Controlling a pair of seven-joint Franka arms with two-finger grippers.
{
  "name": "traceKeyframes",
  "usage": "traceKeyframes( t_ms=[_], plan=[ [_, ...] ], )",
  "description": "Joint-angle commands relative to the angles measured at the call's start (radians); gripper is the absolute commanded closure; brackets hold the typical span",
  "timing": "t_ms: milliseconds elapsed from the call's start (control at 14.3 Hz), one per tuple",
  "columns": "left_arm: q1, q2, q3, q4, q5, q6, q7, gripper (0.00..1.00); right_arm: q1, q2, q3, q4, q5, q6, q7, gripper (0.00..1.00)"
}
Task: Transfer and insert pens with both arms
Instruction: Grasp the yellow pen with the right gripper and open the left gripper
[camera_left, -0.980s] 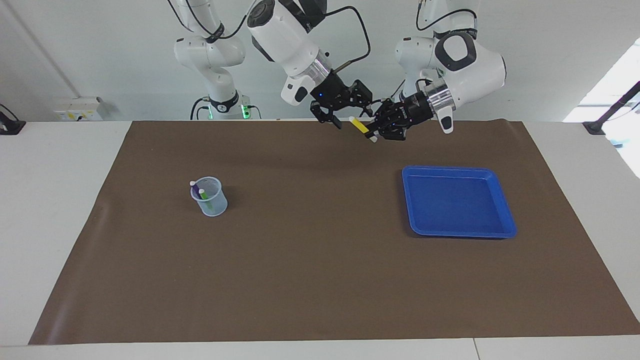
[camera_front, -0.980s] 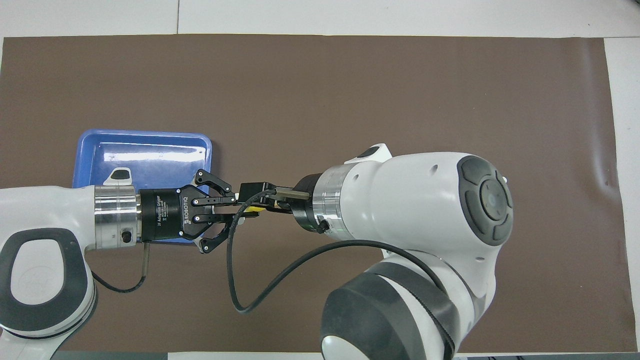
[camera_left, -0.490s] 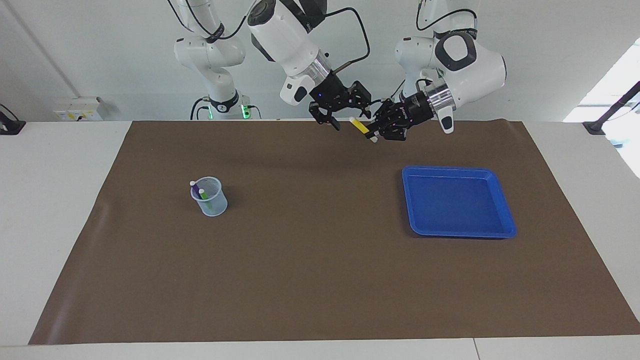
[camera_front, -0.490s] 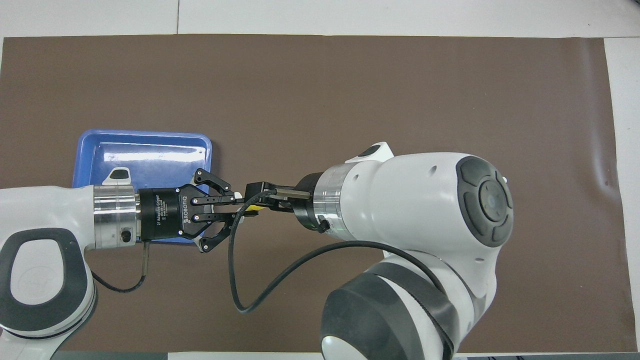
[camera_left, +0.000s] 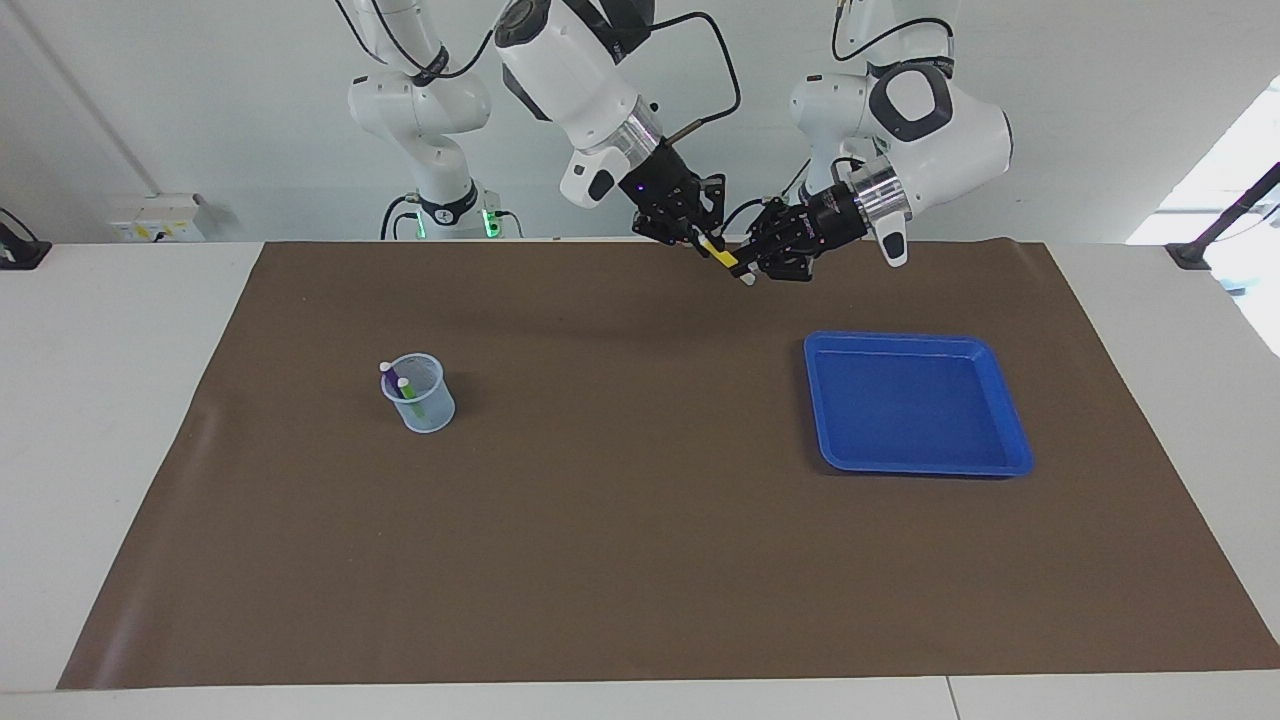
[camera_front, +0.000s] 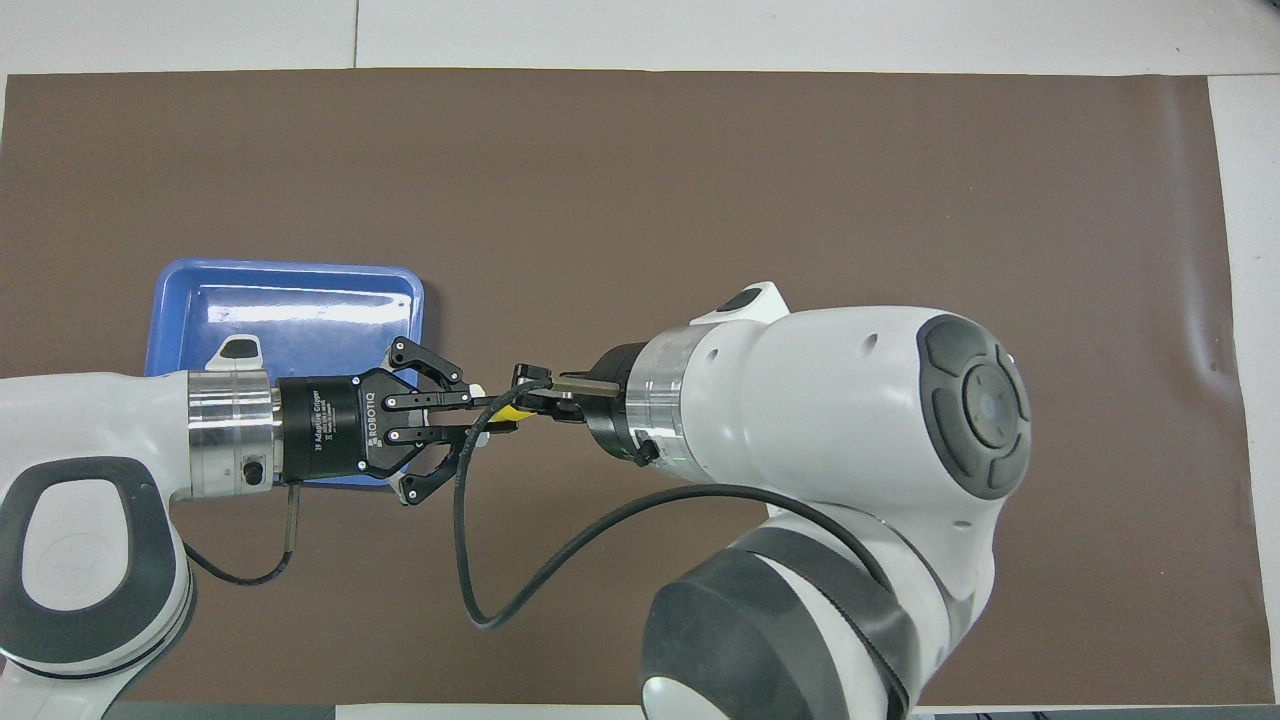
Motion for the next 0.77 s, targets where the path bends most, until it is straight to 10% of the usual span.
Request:
traceKeyframes(
  t_ms=[0,70,140,700],
  plan=[
    [-0.015,-0.028,0.004,-0.025,-0.015,0.033,-0.026,1.00,-0.011,-0.007,0.003,-0.004,-0.031,0.012,-0.001,1.00],
    [-0.017,-0.028,0.001,-0.024,-0.015,0.042,-0.026,0.77,-0.013,-0.010,0.000,-0.006,-0.035,0.003,-0.001,1.00],
    [-0.021,-0.031,-0.002,-0.022,-0.015,0.046,-0.024,0.01,-0.014,-0.013,-0.006,-0.011,-0.038,-0.003,-0.001,1.00],
    [-0.020,-0.028,-0.005,-0.022,0.067,0.053,-0.012,0.00,-0.023,-0.096,-0.135,-0.145,-0.167,-0.022,-0.071,1.00]
  ],
)
